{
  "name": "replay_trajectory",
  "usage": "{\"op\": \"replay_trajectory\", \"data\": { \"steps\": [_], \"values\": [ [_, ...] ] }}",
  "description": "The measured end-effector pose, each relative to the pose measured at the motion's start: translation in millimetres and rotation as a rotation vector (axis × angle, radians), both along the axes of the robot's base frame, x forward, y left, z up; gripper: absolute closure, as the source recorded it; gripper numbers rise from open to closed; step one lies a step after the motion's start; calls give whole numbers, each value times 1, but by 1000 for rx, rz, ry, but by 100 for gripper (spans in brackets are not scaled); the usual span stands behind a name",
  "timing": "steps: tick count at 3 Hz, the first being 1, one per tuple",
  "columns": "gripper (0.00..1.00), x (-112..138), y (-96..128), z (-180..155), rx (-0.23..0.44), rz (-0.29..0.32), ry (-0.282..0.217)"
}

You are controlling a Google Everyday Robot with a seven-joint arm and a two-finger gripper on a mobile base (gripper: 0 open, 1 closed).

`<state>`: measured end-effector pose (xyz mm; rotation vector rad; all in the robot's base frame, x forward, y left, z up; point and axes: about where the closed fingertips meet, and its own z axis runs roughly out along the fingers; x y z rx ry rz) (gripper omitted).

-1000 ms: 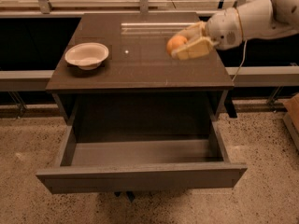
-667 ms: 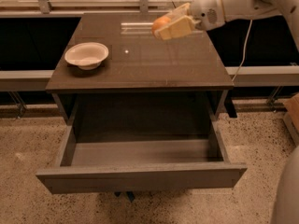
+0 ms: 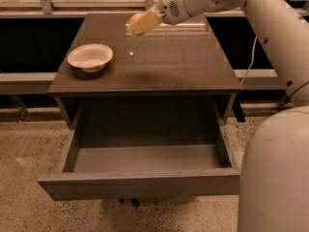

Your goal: Pick orange from top drawer and place on counter

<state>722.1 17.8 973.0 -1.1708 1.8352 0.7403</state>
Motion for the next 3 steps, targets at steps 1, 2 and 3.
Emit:
{"op": "replay_trajectory", "data": {
  "steps": [1, 2, 3],
  "values": [
    [100, 23, 28, -36, 1, -13, 7],
    [100, 28, 42, -60, -35, -10, -4],
    [100, 27, 45, -88, -73, -9, 0]
  ]
}}
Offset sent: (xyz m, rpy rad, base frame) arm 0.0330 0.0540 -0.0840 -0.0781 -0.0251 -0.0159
